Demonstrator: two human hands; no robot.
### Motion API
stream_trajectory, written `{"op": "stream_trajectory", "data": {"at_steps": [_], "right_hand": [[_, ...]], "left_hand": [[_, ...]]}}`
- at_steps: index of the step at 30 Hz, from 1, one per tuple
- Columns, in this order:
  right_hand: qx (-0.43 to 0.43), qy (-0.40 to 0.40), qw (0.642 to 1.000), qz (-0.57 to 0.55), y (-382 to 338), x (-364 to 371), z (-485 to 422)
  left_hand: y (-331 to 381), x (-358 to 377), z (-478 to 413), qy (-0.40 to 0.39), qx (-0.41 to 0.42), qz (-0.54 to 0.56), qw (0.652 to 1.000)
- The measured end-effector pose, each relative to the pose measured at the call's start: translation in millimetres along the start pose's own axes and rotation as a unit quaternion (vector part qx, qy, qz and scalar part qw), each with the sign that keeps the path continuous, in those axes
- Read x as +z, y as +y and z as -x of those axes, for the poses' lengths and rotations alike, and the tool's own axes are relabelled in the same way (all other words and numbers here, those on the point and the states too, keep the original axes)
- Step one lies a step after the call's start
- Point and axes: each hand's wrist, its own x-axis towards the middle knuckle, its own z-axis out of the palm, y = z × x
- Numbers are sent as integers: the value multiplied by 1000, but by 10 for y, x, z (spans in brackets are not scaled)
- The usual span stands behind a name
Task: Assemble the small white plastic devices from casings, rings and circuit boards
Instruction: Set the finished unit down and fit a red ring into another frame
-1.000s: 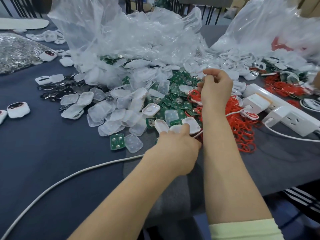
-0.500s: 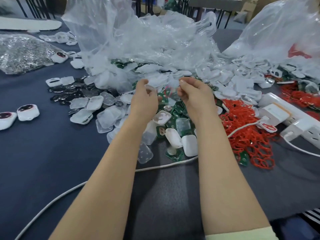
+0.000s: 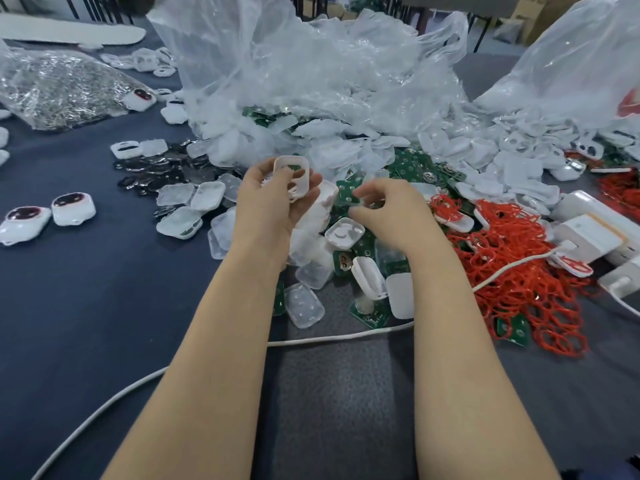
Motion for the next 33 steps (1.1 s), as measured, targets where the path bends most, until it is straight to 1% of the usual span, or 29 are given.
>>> {"op": "stream_trajectory", "data": {"at_steps": [2, 5, 11, 15, 17, 19, 20, 21, 22, 23, 24, 25, 26, 27, 29, 31, 33], "right_hand": [[-13, -13, 999, 36, -17, 28, -5], [-10, 14, 999, 43, -21, 75, -14], [53, 85, 994, 47, 61, 29, -16], [79, 82, 991, 64, 99, 6, -19], [71, 70, 993, 66, 91, 10, -7], [37, 47, 997, 43, 52, 35, 1], [22, 48, 998, 24, 27, 43, 7], [17, 66, 998, 8, 10, 34, 15], [27, 105, 994, 0, 12, 7, 15], [50, 161, 986, 7, 45, -39, 8], [84, 213, 973, 32, 102, -91, 0], [127, 243, 960, 61, 170, -148, -3], [176, 246, 950, 80, 231, -194, 2], [217, 231, 944, 88, 271, -221, 8], [248, 197, 944, 91, 308, -207, -1], [226, 196, 950, 88, 318, -151, -11], [181, 216, 958, 59, 316, -117, -25]], "left_hand": [[-10, 7, -8, 6, -7, 5, 1000], [-13, 21, -12, 8, -11, 19, 1000], [-33, 11, 8, -3, -27, 29, 999], [-34, 17, 15, -6, -34, 30, 999], [-33, 23, 22, -5, -35, 32, 999], [-30, 27, 24, -3, -32, 33, 999], [-30, 29, 25, -3, -31, 33, 999], [-30, 32, 29, -3, -32, 34, 999], [-31, 34, 30, -3, -34, 34, 999], [-31, 35, 33, -3, -37, 33, 999], [-33, 35, 35, -4, -39, 31, 999], [-32, 40, 39, -6, -41, 29, 999], [-34, 49, 43, -9, -42, 24, 999], [-36, 61, 49, -13, -42, 14, 999], [-46, 85, 60, -16, -44, -11, 999], [-58, 99, 69, -17, -49, -26, 998], [-63, 107, 70, -22, -48, -36, 998]]}}
